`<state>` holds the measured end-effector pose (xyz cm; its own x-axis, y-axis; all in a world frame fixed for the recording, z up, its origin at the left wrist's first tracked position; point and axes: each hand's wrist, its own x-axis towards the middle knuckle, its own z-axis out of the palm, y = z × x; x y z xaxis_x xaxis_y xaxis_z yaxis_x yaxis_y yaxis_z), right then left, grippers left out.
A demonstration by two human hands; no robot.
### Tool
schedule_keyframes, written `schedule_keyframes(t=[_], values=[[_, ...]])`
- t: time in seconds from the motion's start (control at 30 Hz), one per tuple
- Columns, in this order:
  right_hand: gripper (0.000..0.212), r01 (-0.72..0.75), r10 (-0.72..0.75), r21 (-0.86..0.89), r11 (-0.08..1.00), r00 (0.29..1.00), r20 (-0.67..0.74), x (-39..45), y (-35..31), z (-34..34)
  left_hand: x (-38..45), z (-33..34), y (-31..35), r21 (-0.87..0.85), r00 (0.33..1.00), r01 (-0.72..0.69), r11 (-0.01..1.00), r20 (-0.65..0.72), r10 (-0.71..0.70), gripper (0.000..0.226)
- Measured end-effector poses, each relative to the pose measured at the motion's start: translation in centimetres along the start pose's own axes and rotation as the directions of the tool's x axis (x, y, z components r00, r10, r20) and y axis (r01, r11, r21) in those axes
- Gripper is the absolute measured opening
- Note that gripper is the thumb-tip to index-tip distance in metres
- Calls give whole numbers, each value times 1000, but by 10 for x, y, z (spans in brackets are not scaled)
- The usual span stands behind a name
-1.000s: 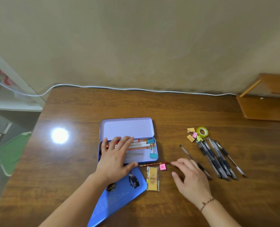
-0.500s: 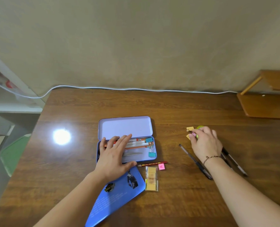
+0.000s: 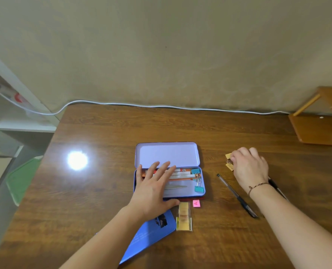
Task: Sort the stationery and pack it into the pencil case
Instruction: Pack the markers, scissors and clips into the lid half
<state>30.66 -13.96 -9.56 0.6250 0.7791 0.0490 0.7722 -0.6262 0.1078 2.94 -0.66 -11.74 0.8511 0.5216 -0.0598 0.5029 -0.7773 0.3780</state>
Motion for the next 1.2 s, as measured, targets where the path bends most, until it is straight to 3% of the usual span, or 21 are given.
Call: schedule_keyframes(t=[0.1,0.27,0.7,0.8,0.9,1.0,1.1,1.2], values=[[19,-7,7,94,996,1000,2,-2,-3,0,-11,1,-15,36,997,19,999,-80,-16,90],[26,1,-7,47,999,992,128,-3,-4,10,-23,10,-29,31,994,58,998,-95,-55,82],[6,-144,76,252,957,962,262,11,2,-1,-13,7,-30,-45,995,23,999,-99,-27,91],[9,-141,115,227,964,985,126,7,3,-7,-12,9,-32,-52,996,12,999,-89,-16,93],[8,-128,168,506,853,985,-34,-9,-17,-32,-12,11,-33,-59,996,11,998,-87,-17,93],[7,-160,91,739,655,987,134,-36,-61,-55,-13,11,-34,-60,995,9,998,-95,-15,92],[8,-335,55,720,608,922,382,-53,-95,-49,-13,11,-34,-61,994,1,998,-105,-7,91],[11,-464,138,658,593,864,484,-61,-109,-28,-14,12,-35,-56,994,-1,998,-109,-5,91]])
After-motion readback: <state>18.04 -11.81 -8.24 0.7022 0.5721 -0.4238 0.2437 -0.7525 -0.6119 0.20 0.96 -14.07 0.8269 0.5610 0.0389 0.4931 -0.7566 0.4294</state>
